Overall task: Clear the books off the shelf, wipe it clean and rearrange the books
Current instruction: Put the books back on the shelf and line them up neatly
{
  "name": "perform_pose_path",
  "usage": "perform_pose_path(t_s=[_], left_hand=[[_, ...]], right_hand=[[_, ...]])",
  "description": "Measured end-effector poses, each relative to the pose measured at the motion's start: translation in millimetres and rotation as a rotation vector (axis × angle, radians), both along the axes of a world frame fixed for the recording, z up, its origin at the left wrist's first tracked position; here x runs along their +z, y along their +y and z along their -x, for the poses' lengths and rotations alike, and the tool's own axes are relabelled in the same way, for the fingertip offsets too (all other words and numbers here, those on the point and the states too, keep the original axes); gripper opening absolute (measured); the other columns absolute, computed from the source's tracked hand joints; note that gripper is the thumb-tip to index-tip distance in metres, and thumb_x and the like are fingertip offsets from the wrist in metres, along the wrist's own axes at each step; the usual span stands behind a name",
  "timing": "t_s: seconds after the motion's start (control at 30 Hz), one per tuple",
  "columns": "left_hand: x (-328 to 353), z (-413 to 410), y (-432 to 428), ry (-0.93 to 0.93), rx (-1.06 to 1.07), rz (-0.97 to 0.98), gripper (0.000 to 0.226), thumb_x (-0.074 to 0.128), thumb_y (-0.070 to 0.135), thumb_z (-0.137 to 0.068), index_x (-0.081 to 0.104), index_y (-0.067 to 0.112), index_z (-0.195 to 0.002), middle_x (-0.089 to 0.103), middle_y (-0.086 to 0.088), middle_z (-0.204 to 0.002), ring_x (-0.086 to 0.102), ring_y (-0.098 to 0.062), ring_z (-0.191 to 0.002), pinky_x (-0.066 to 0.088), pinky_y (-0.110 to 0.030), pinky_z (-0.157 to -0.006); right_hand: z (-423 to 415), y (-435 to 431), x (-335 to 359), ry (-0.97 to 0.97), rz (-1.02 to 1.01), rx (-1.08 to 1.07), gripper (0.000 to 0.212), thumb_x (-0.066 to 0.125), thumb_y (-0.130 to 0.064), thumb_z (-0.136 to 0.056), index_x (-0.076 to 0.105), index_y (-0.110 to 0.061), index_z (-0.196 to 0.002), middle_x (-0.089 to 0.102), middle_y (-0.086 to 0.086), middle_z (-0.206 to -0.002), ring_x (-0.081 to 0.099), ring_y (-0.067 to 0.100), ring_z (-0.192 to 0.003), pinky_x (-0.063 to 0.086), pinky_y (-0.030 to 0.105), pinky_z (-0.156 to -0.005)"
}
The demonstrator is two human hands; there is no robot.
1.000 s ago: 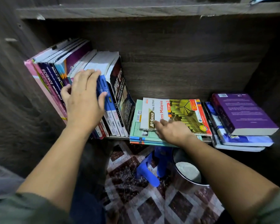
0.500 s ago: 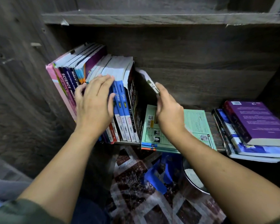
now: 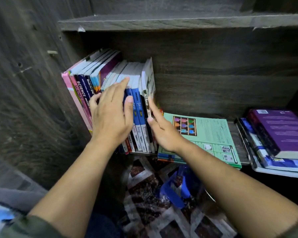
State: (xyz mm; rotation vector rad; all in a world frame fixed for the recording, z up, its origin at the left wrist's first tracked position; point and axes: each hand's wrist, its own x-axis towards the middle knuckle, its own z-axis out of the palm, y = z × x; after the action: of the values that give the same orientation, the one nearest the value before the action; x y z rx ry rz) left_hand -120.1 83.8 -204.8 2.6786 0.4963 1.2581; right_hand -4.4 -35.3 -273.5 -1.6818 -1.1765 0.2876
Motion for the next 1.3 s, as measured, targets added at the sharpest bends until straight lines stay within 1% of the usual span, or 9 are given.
perform_pose_path(t_s=[0.1,0.17,0.37,0.57,0.73,0.83,0.97,1.17,1.3], left_hand=[[6,-7,-13,0.050,0.060,-0.038,0.058,0.032,0.058,-0.097,0.023,0.036,-0.150,0.050,0.002,-0.131,0.044,-0.018,-0.122,0.029,-0.049,-0.099],[6,-14,-20,0.109,0.060,-0.107,0.063,0.039,0.065,-0.092,0.030,0.037,-0.148,0.047,0.002,-0.138,0.042,-0.020,-0.128,0.027,-0.057,-0.102],[-3,-24,-23,0.159,0.050,-0.130,0.056,0.062,0.051,-0.085,0.047,0.031,-0.136,0.046,0.008,-0.144,0.035,-0.019,-0.138,0.008,-0.068,-0.106],[-6,-27,-23,0.150,0.076,-0.117,0.054,0.060,0.041,-0.087,0.044,0.030,-0.137,0.044,0.010,-0.144,0.030,-0.017,-0.141,0.001,-0.065,-0.109],[-7,-31,-24,0.133,0.102,-0.096,0.054,0.060,0.037,-0.086,0.043,0.029,-0.137,0.046,0.011,-0.142,0.030,-0.017,-0.139,0.000,-0.065,-0.109],[-8,-35,-25,0.114,0.119,-0.074,0.056,0.058,0.043,-0.088,0.040,0.029,-0.140,0.046,0.011,-0.142,0.030,-0.017,-0.139,-0.002,-0.063,-0.109],[-10,-37,-25,0.091,0.124,-0.078,0.054,0.058,0.048,-0.089,0.042,0.030,-0.137,0.047,0.010,-0.141,0.031,-0.018,-0.137,-0.002,-0.061,-0.109],[-10,-36,-25,0.112,0.136,-0.109,0.054,0.059,0.043,-0.089,0.040,0.030,-0.138,0.045,0.009,-0.141,0.032,-0.019,-0.137,0.002,-0.066,-0.109],[-10,-36,-26,0.122,0.137,-0.112,0.055,0.058,0.041,-0.088,0.038,0.029,-0.139,0.043,0.008,-0.142,0.030,-0.020,-0.137,0.000,-0.067,-0.109]], right_hand=[[-15,-29,-9,-0.128,0.281,-0.008,0.062,0.038,-0.041,-0.101,-0.002,-0.056,-0.147,0.009,-0.015,-0.161,0.010,0.007,-0.147,0.016,0.039,-0.121],[-20,-47,-22,-0.298,0.522,-0.043,0.065,0.042,-0.044,-0.098,0.002,-0.052,-0.149,0.016,-0.006,-0.161,0.019,0.016,-0.146,0.021,0.038,-0.118],[-28,-89,-56,-0.658,1.045,-0.113,0.093,0.062,-0.049,-0.087,-0.003,-0.036,-0.153,-0.002,0.005,-0.162,0.006,0.031,-0.148,0.016,0.051,-0.118],[-35,-105,-68,-0.675,1.146,-0.239,0.092,0.047,-0.006,-0.096,-0.021,-0.039,-0.148,-0.008,0.016,-0.161,0.001,0.047,-0.145,0.015,0.060,-0.114],[-46,-113,-60,-0.668,1.191,-0.354,0.073,0.043,-0.013,-0.099,-0.001,-0.037,-0.151,0.015,0.017,-0.159,0.024,0.048,-0.139,0.027,0.056,-0.112],[-47,-126,-66,-0.653,1.242,-0.359,0.102,0.069,-0.023,-0.086,-0.012,-0.037,-0.149,0.010,0.016,-0.160,0.023,0.047,-0.140,0.028,0.054,-0.112],[-44,-148,-69,-0.765,1.239,-0.293,0.125,0.076,-0.055,-0.071,-0.021,-0.033,-0.148,0.000,0.012,-0.161,0.014,0.041,-0.144,0.023,0.051,-0.113],[-47,-178,-59,-0.669,1.321,-0.532,0.088,0.054,-0.033,-0.095,-0.016,-0.037,-0.148,0.007,0.012,-0.160,0.020,0.045,-0.141,0.023,0.061,-0.111],[-52,-186,-59,-0.753,1.072,-0.545,0.057,0.048,-0.031,-0.096,0.025,-0.041,-0.147,0.036,0.000,-0.151,0.039,0.035,-0.131,0.027,0.064,-0.105]])
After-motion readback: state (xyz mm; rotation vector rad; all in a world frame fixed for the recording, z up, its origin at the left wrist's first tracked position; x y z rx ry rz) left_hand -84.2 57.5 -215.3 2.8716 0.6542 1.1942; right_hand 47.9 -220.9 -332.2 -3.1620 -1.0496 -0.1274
